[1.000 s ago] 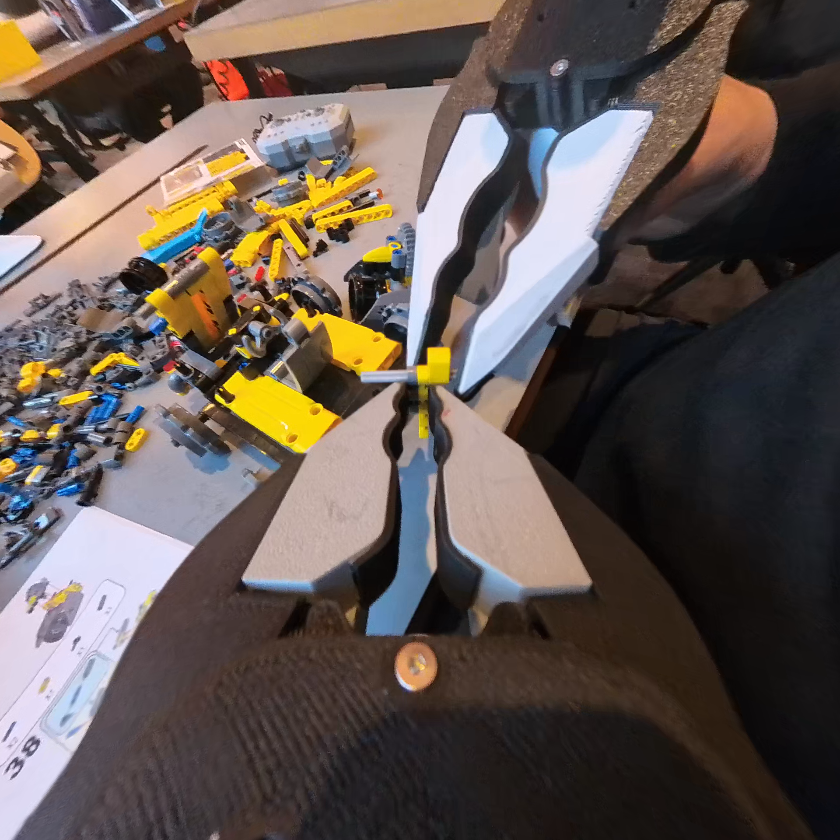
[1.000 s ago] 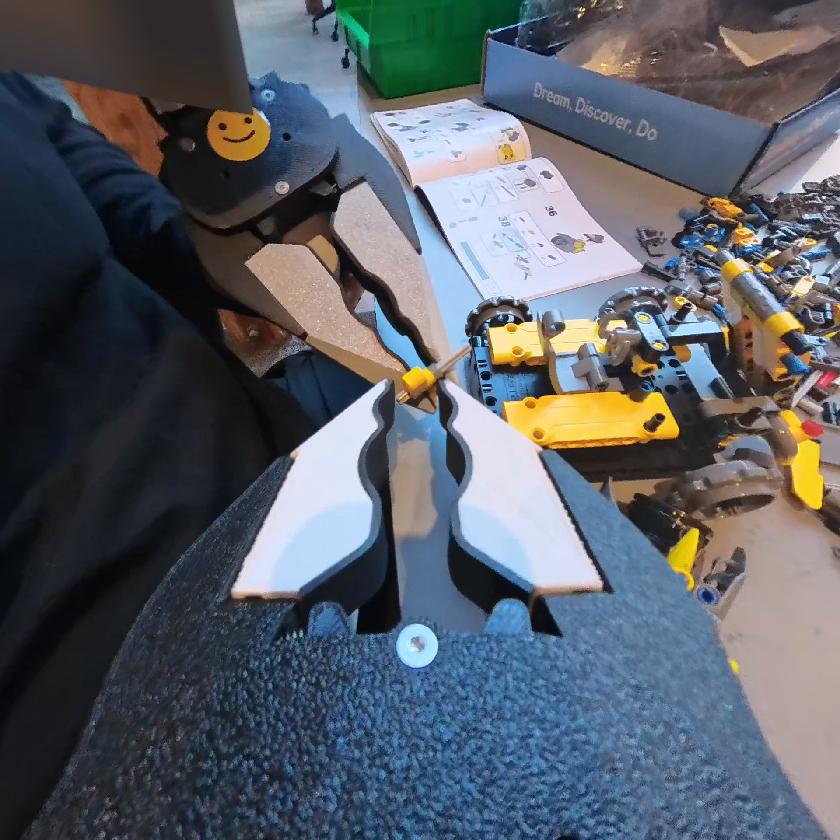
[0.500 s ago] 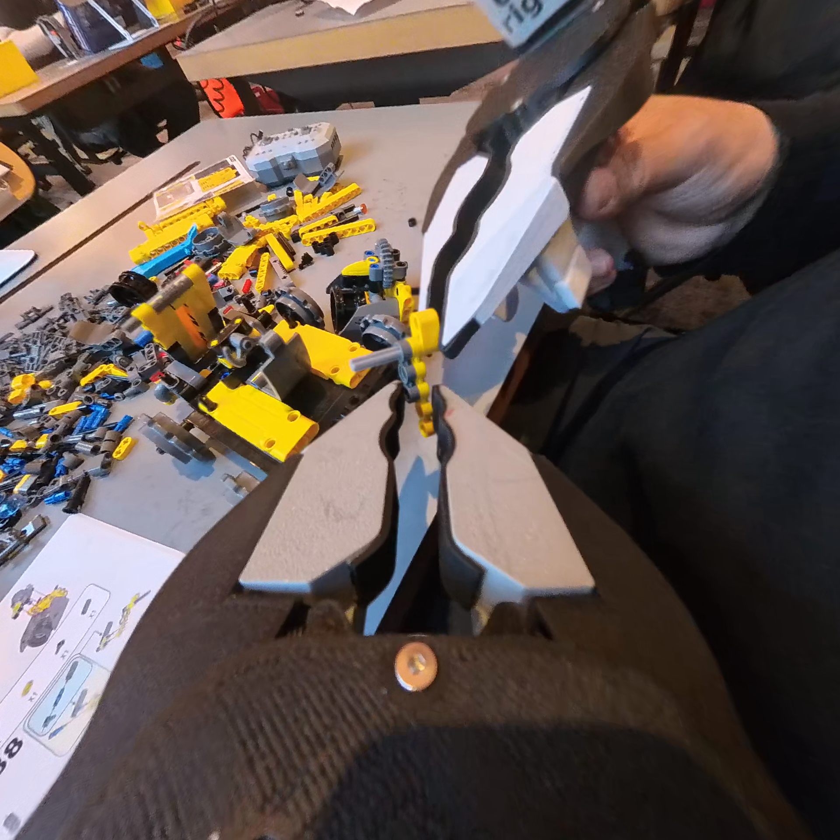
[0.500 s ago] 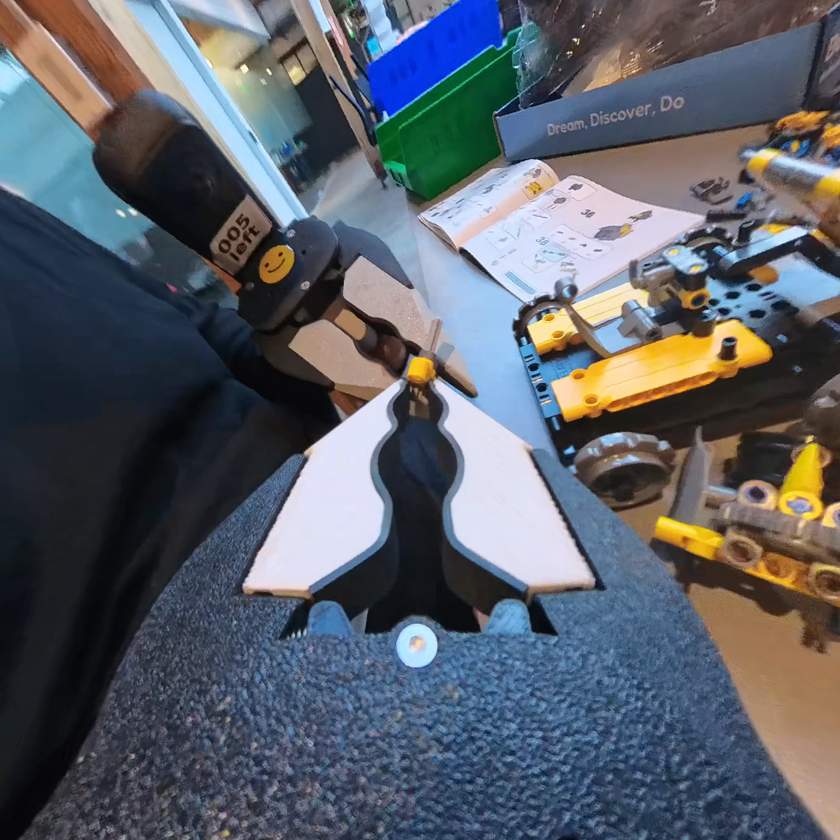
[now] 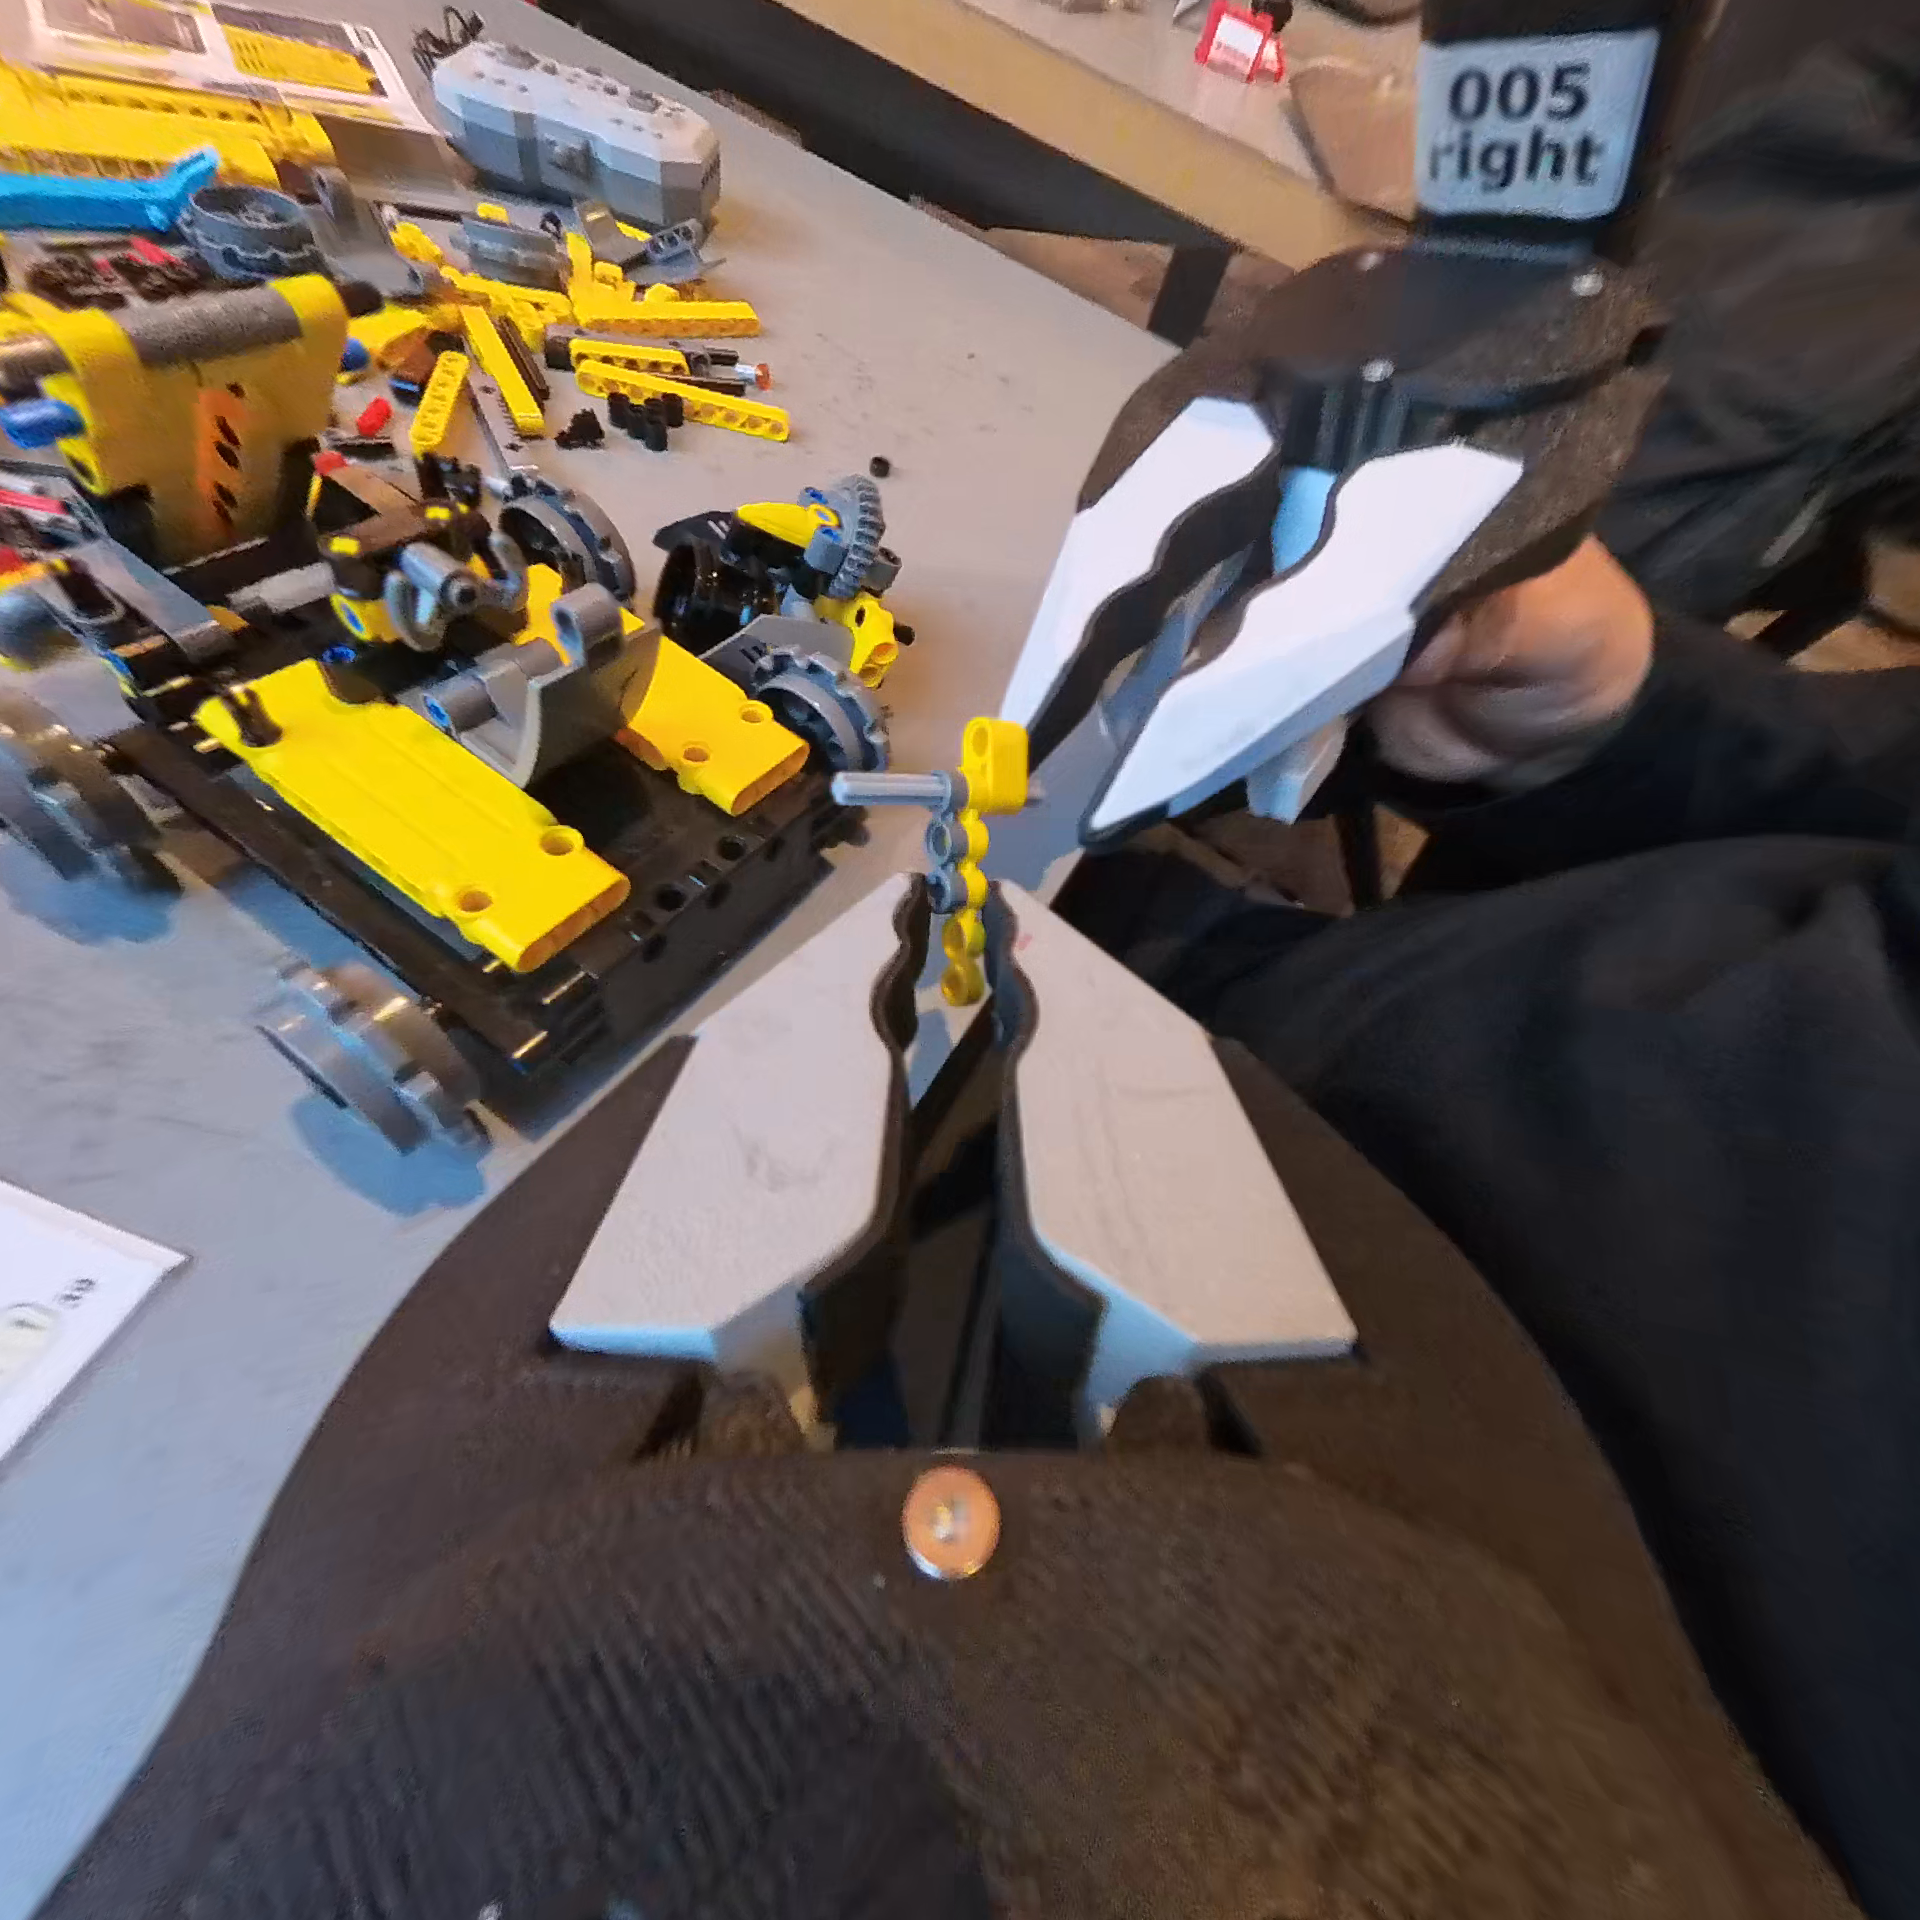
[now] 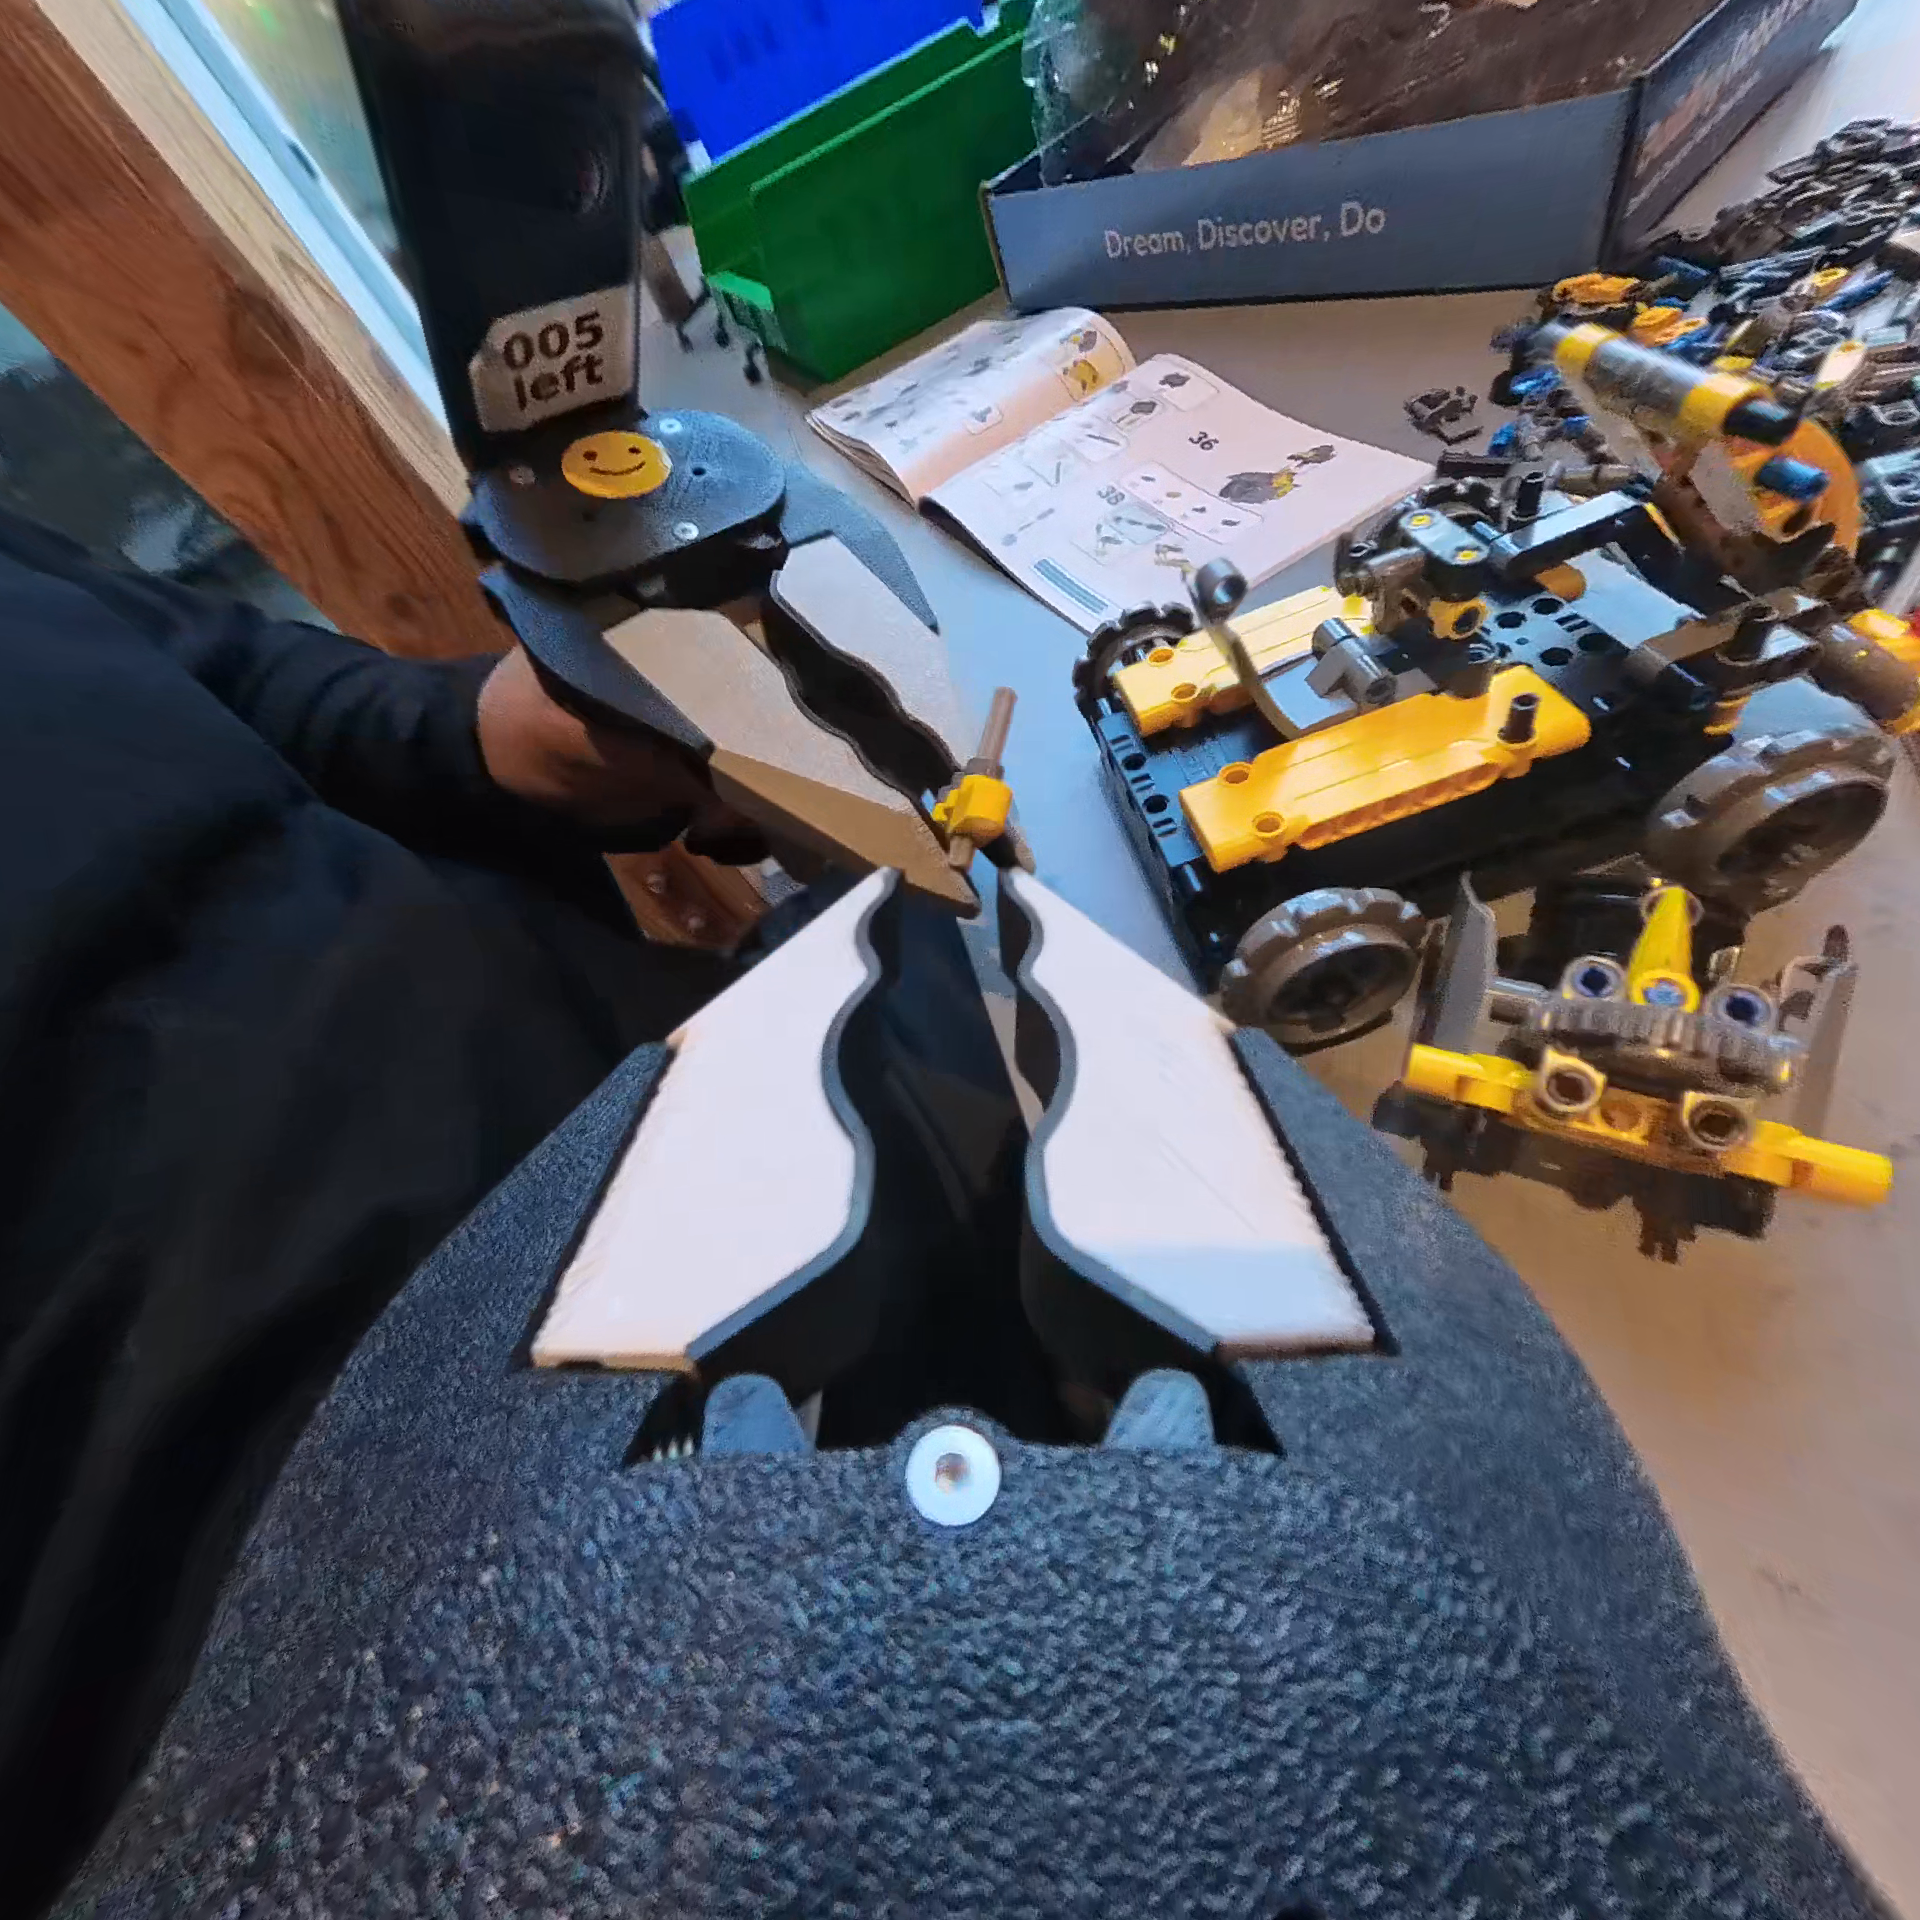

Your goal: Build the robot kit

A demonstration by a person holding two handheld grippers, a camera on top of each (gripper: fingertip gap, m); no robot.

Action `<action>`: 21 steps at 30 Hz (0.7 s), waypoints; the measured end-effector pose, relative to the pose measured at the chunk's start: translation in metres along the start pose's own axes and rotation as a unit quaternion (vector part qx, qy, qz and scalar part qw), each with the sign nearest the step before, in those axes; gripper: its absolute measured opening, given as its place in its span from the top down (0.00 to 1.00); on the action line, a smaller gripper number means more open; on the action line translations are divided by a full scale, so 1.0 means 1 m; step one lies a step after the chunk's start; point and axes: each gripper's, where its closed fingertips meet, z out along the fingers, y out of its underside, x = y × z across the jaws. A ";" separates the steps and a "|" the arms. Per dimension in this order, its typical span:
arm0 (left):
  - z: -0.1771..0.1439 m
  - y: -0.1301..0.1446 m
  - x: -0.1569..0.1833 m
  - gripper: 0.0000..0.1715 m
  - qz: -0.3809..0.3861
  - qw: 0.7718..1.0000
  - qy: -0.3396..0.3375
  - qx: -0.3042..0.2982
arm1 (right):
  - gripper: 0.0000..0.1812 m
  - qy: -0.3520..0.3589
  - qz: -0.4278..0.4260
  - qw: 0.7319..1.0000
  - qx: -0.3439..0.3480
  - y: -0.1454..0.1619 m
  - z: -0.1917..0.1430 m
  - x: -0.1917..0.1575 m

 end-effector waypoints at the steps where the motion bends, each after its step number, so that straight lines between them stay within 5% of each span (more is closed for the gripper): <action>1: 0.001 -0.001 0.002 0.96 -0.007 1.000 0.005 0.007 | 0.90 0.008 -0.006 1.000 -0.005 0.002 0.001 0.001; 10: 0.008 0.007 0.009 0.96 0.031 0.999 -0.003 -0.005 | 0.97 0.017 -0.043 0.999 -0.019 0.005 -0.002 -0.001; 13: 0.005 0.002 0.007 0.87 0.044 0.999 -0.005 0.000 | 0.98 0.019 -0.060 0.997 -0.043 0.010 -0.009 0.000; 21: -0.002 0.005 0.022 0.84 0.181 0.981 0.040 -0.053 | 0.98 -0.008 -0.094 0.989 -0.115 0.027 -0.023 -0.005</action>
